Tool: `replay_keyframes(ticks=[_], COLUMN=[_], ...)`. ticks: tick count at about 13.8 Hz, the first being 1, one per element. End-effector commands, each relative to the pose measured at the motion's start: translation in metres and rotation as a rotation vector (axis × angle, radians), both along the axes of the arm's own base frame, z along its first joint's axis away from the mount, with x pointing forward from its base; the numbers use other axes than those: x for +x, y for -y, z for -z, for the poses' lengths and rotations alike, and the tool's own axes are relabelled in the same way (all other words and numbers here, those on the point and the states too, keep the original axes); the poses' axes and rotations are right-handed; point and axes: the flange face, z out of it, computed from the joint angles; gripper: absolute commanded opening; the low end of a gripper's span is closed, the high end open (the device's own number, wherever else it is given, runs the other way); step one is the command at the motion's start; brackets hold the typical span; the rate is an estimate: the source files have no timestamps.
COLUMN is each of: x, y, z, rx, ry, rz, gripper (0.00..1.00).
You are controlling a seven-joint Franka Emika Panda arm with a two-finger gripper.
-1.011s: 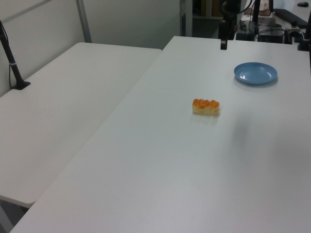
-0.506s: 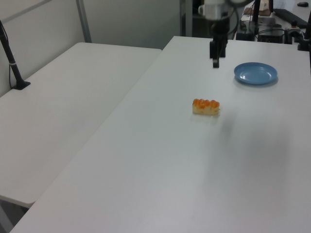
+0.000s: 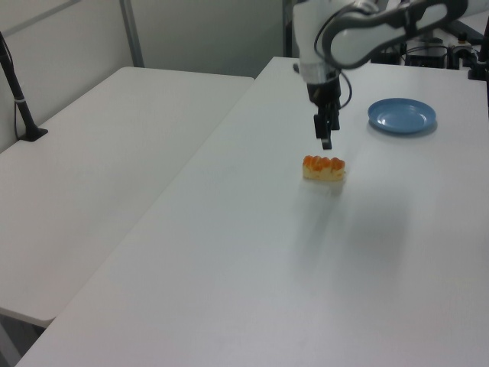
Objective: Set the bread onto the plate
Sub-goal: 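Move the open gripper down over the orange-topped bread roll, then close the gripper on the bread roll and lift it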
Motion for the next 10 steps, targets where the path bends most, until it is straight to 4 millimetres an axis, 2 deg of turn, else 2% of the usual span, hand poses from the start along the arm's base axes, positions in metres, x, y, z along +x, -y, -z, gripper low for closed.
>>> replay_keyframes(ticks=[1, 3, 7, 10], x=[0.008, 0.011, 0.012, 0.016], y=[0.005, 0.009, 0.001, 0.004], z=[0.025, 0.039, 0.070, 0.074], rx=[-0.031, -0.037, -0.042, -0.034], ry=[0.010, 0.002, -0.005, 0.044], rz=[-0.028, -0.027, -0.036, -0.036], gripper=[1.00, 1.00, 1.00, 0.82])
